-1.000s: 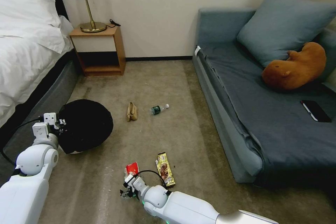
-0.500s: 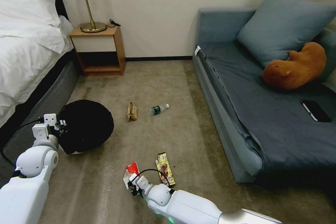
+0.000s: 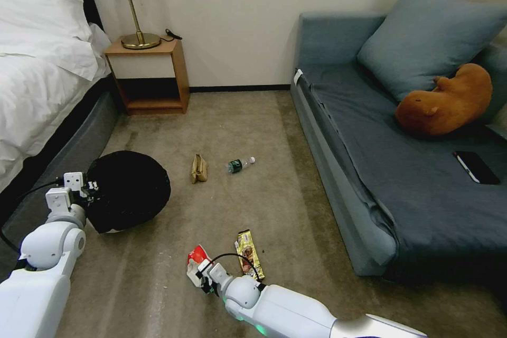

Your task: Pick up the trash bin, then pick up the garbage on the floor and place it into the trash bin.

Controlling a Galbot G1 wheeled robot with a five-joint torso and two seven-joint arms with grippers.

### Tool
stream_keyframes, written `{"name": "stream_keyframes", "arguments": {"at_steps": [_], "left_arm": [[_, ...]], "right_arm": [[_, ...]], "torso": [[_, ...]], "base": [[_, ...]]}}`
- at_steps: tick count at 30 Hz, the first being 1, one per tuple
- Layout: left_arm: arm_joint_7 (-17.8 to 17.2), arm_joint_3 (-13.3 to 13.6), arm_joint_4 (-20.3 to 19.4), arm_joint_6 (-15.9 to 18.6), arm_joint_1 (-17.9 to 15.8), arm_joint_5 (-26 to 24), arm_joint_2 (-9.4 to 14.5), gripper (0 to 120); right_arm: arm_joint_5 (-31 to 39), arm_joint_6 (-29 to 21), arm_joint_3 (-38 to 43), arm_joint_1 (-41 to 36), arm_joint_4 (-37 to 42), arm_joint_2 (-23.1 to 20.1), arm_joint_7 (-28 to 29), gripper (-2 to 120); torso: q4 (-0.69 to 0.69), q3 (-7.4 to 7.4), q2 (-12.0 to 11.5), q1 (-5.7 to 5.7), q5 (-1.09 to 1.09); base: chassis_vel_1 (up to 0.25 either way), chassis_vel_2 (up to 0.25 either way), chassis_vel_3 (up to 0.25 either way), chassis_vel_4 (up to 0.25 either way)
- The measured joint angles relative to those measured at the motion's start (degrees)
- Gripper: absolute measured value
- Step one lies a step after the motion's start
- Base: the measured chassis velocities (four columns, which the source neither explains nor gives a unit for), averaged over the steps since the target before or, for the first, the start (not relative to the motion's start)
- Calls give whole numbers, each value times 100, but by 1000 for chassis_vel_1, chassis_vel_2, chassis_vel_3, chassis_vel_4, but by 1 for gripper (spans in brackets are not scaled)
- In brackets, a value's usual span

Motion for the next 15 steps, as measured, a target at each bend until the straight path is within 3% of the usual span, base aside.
{"name": "stream_keyframes", "arguments": {"at_steps": [15], "left_arm": [[168, 111, -128, -88, 4, -76, 116, 5]], "right_arm": [[-83, -20, 874, 576, 1177, -407, 37, 0]], "torso": [[0, 0, 0, 0, 0]], "base": [[0, 0, 0, 0]]}}
